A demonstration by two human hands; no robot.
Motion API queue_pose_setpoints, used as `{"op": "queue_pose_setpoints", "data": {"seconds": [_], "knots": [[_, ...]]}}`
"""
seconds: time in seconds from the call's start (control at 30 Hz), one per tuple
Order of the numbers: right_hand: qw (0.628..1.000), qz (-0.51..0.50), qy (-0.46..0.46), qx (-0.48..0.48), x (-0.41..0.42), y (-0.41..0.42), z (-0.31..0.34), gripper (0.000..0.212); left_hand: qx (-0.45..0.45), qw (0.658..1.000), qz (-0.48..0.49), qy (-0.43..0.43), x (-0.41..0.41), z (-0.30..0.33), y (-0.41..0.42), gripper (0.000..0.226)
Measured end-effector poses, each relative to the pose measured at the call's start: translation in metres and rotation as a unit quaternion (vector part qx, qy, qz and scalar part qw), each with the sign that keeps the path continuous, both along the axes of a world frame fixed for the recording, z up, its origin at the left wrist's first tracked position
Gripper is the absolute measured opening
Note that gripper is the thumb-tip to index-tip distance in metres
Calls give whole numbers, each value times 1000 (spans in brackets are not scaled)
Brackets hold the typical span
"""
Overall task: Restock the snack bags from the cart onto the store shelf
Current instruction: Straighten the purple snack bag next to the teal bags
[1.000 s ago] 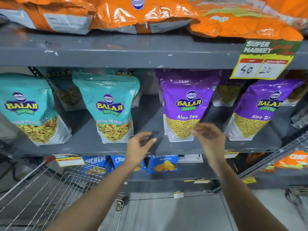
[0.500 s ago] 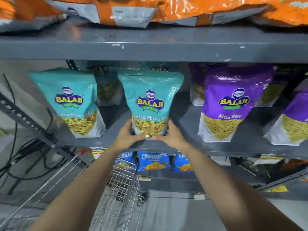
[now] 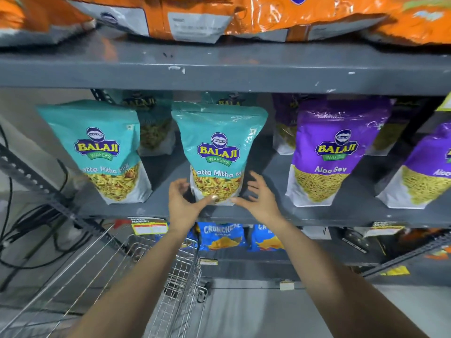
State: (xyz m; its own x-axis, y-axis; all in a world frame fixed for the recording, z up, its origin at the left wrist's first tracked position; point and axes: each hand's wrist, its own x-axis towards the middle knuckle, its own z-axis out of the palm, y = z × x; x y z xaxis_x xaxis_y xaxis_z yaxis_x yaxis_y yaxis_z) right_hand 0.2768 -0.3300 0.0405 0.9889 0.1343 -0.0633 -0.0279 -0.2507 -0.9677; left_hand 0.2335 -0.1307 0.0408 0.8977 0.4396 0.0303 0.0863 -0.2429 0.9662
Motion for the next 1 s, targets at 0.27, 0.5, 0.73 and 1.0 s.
{"op": "queue_pose_setpoints", "data": {"seconds": [0.27,0.5,0.73,1.0], "knots": [[959,-256,-121,-34,-37,-117,10,16,65,984,-28,-163,-18,13,-105,13],[967,-221,-58,-115,-7,-201,5,102,-30,983,-175,38,36,3,-193,87],[988,-123,-10,-93,16,-211,3,80,-18,973,-220,69,59,-11,-212,70],[987,-140,-15,-83,9,-210,1,75,-7,972,-229,50,58,-14,-212,56]]}}
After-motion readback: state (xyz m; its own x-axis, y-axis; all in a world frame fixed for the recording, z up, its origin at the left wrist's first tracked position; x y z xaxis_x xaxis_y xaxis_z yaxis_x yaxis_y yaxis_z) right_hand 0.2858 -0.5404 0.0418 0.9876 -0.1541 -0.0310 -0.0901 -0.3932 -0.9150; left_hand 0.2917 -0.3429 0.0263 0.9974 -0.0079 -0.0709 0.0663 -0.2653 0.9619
